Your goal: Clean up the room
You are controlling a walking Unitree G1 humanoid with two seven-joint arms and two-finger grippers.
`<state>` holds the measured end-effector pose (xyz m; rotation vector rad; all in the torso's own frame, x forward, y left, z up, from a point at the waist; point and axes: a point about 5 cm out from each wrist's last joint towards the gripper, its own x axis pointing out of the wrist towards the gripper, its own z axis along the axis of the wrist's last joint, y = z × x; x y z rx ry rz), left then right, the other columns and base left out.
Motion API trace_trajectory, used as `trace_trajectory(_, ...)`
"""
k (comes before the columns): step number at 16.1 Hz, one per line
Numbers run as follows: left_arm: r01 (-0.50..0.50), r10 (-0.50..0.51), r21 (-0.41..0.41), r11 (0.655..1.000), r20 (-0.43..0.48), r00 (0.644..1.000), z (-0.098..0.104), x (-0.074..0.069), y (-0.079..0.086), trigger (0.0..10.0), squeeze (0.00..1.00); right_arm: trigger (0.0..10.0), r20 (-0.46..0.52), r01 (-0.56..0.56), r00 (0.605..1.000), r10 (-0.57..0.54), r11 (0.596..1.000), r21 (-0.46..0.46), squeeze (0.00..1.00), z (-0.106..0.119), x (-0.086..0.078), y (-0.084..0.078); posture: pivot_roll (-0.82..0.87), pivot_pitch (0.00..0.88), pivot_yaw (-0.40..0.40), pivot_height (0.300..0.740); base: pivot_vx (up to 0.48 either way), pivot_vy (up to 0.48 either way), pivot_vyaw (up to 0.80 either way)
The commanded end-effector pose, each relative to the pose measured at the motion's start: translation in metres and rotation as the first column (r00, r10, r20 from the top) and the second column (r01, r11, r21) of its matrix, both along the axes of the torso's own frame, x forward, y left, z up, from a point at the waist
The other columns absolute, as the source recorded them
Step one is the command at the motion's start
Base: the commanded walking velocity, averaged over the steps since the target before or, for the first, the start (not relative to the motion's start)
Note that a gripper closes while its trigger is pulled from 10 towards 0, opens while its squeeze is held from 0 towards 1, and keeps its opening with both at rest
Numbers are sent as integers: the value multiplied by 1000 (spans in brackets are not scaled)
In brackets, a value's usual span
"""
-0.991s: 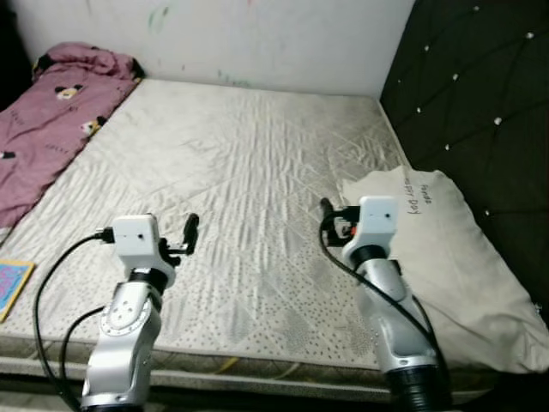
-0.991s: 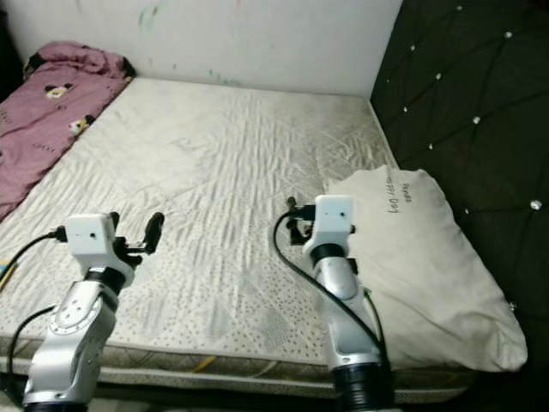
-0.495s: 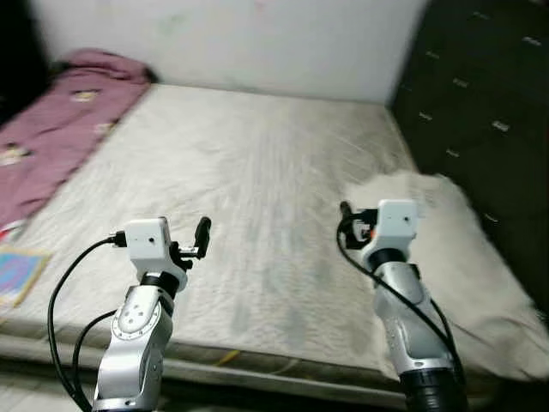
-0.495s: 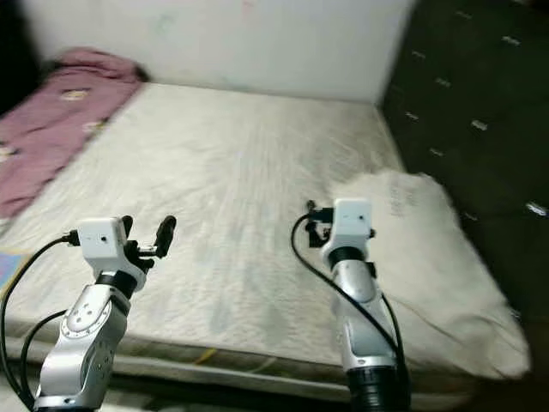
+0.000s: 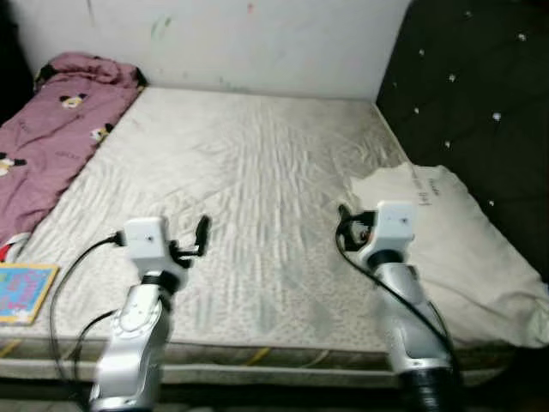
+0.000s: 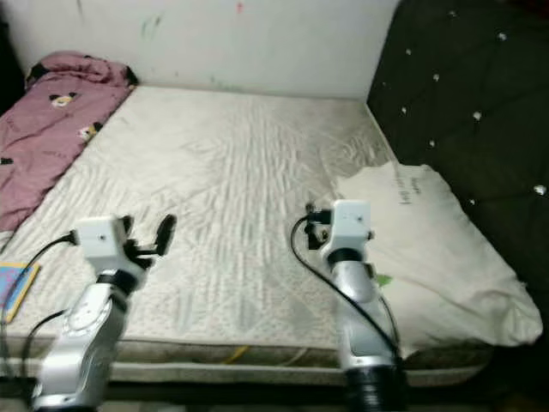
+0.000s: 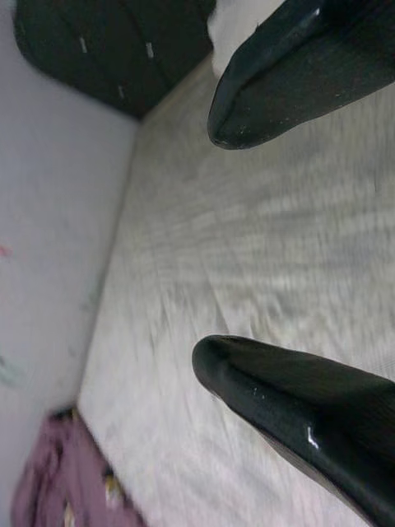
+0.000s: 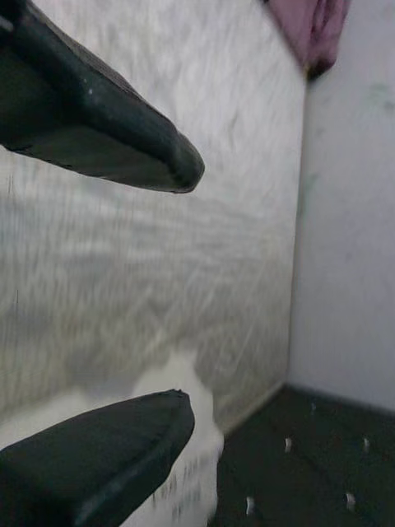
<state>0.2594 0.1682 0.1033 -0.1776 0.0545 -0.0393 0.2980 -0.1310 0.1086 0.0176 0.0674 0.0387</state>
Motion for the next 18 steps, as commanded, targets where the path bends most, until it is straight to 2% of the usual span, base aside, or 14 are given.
trace_trajectory(1, 8, -8, -9, 1000, 18, 1000, 5, 3, -3, 10000, 0, 10000, -4, 13, 1000, -13, 1000, -16, 0, 1, 2, -4, 66, 0, -34, 740, 0, 480, -800)
trace_trajectory(2, 10, -10, -14, 1000, 18, 1000, 6, 3, -3, 10000, 0, 10000, -6, 13, 1000, -13, 1000, -16, 0, 1, 2, -4, 65, 0, -34, 740, 0, 480, -800)
trace_trajectory(16, 16, -16, -25, 1000, 19, 1000, 7, 5, -4, 10000, 0, 10000, 16, -21, 1000, 21, 999, -25, 0, 4, 3, 0, 65, 0, -35, 740, 0, 480, 0)
trace_trajectory(18, 17, -16, -20, 1000, 19, 1000, 7, 5, -4, 10000, 0, 10000, 18, -29, 999, 30, 999, -25, 0, 4, 2, 1, 68, 0, -34, 740, 0, 480, 800)
